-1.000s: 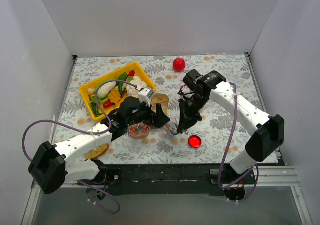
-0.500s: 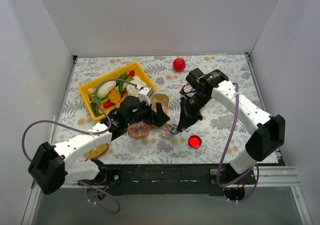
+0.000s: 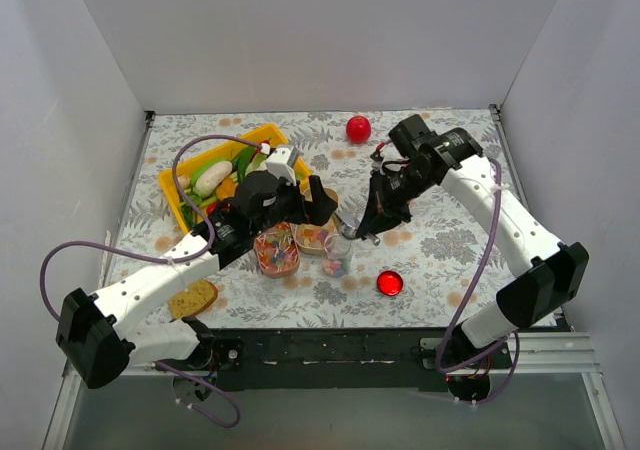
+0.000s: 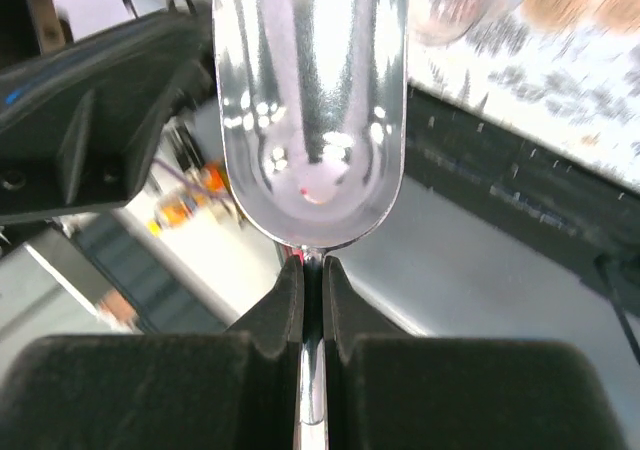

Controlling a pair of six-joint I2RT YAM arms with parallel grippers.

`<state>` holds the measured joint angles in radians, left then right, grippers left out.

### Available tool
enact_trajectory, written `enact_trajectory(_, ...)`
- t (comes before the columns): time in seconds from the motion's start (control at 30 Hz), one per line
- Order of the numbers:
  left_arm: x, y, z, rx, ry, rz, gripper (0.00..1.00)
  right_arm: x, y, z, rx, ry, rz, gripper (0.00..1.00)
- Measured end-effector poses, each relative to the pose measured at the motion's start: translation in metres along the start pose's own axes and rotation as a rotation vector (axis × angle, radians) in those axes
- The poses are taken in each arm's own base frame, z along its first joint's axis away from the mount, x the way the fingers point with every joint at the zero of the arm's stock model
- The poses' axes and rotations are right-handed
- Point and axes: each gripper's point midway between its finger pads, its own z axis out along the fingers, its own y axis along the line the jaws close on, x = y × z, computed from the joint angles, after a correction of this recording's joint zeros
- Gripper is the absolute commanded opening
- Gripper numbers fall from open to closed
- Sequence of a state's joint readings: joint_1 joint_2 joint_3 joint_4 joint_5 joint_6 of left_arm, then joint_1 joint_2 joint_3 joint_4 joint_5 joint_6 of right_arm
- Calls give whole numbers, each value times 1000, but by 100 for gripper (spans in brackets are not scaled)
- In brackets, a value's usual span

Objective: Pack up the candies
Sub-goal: Move the storage box to the center of the board.

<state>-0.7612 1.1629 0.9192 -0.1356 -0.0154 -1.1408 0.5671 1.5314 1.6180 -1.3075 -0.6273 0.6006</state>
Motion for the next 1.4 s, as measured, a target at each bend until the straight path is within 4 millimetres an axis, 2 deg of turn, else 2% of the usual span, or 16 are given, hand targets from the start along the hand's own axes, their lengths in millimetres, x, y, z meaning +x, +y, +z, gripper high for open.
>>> enact_trajectory(0.17, -34, 19, -7, -132, -75, -11, 98, -50, -26, -25, 2, -179, 91, 1)
enact_trajectory(0.23, -40, 27, -8, -168, -90, -11, 98, -69, -42, -31, 17, -230, 132, 1)
enact_trajectory(0.4, -34, 40, -11, -225, -69, -4, 98, -115, -80, -23, 71, -231, 219, 1)
enact_trajectory(0.5, -31, 43, -11, -235, -56, -4, 98, -156, -105, -15, 111, -221, 256, 1)
enact_trajectory(0.57, -29, 46, -9, -240, -45, -7, 98, -175, -122, -11, 142, -222, 273, 1)
enact_trajectory(0.67, -22, 54, 4, -246, 1, -8, 98, -193, -147, -7, 198, -227, 285, 1)
enact_trajectory(0.77, -16, 58, 29, -228, 72, -8, 98, -199, -168, -7, 259, -235, 290, 1)
enact_trajectory(0.83, -12, 56, 49, -193, 124, -5, 98, -202, -173, -9, 283, -252, 284, 1)
enact_trajectory(0.9, -9, 54, 70, -155, 164, -1, 95, -207, -175, -13, 295, -281, 277, 1)
enact_trajectory(1.07, 8, 39, 142, 9, 249, 17, 84, -211, -170, -35, 281, -384, 246, 1)
enact_trajectory(1.23, 49, 45, 209, 94, 346, 7, 76, -181, -158, -64, 258, -479, 216, 1)
enact_trajectory(1.3, 61, 48, 221, 104, 370, 7, 73, -171, -152, -71, 246, -507, 198, 1)
enact_trajectory(1.4, 71, 49, 244, 122, 384, 17, 71, -156, -146, -71, 219, -518, 178, 1)
